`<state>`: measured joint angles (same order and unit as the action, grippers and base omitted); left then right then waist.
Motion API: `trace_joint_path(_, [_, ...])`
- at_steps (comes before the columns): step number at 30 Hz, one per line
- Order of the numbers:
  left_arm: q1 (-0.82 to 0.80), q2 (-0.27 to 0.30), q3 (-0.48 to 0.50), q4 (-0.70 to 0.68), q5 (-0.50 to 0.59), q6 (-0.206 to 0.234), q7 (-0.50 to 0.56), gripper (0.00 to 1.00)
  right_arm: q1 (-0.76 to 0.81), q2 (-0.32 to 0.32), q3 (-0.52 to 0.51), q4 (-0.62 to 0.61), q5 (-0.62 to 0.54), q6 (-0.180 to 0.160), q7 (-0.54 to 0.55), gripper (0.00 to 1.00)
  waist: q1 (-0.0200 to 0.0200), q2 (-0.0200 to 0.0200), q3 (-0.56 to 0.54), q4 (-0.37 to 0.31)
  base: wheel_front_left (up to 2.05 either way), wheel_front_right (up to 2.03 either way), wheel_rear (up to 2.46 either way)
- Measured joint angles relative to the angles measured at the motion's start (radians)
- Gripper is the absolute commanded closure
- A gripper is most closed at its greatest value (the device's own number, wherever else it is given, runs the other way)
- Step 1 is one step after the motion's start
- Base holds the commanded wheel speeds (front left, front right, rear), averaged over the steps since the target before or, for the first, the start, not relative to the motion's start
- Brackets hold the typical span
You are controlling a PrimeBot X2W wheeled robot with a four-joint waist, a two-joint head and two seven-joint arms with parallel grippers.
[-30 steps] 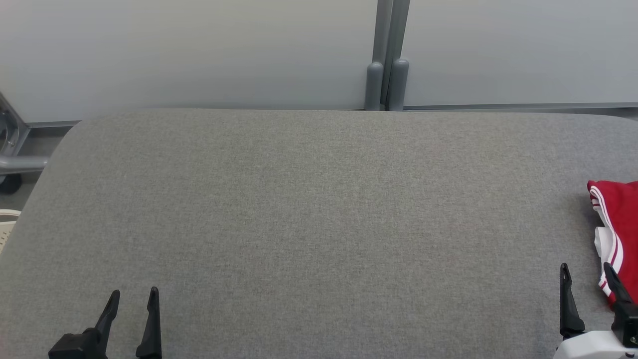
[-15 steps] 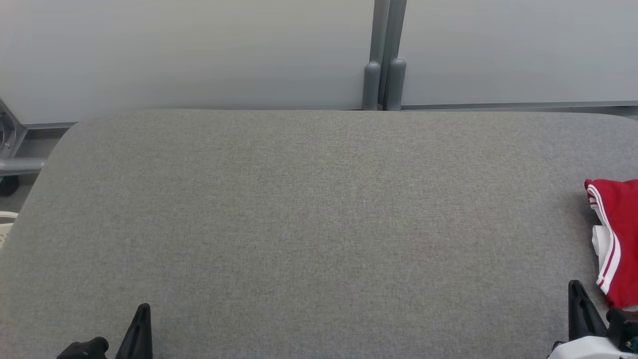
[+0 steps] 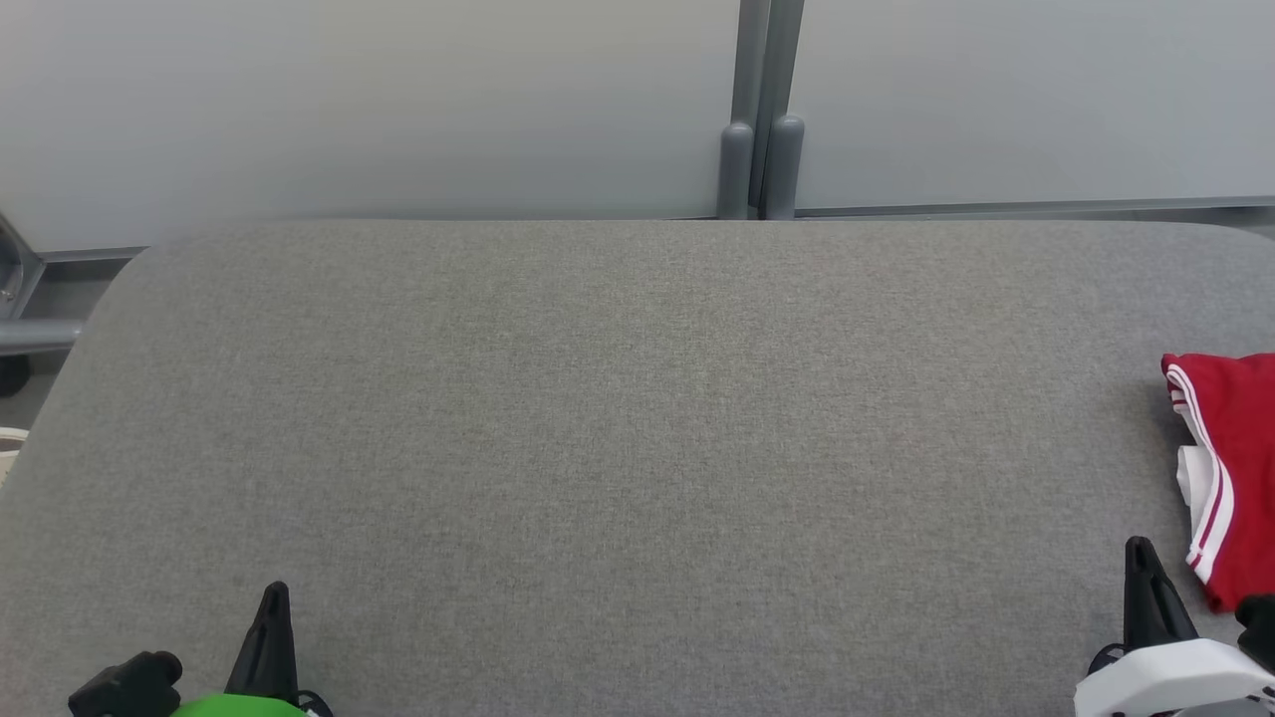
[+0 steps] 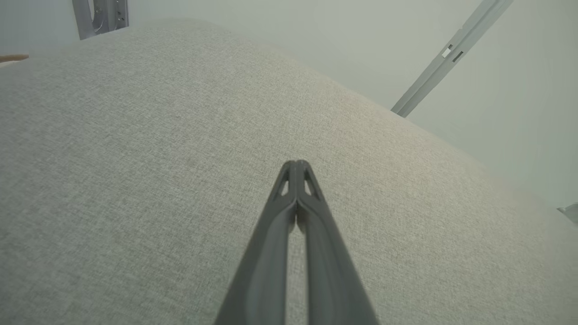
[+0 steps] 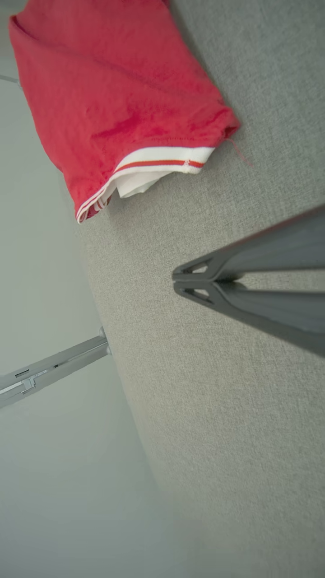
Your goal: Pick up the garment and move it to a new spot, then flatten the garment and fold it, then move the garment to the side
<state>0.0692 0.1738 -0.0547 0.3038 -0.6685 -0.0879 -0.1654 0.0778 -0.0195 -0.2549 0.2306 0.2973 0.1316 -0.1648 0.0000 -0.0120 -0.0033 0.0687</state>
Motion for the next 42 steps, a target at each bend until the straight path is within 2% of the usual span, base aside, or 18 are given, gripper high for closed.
trace_joint_path(29, [-0.073,-0.046,0.058,-0.007,-0.350,-0.015,0.104,1.00,-0.070,-0.011,0.047,0.008,0.490,0.000,0.105,1.00,0.0000,0.0000,0.002,-0.019,0.00,0.00,0.00])
trace_joint_path(42, [-0.103,-0.063,0.081,-0.011,-0.477,-0.019,0.142,1.00,-0.099,-0.015,0.065,0.012,0.667,-0.001,0.142,1.00,0.0001,0.0000,0.003,-0.027,0.00,0.00,0.00])
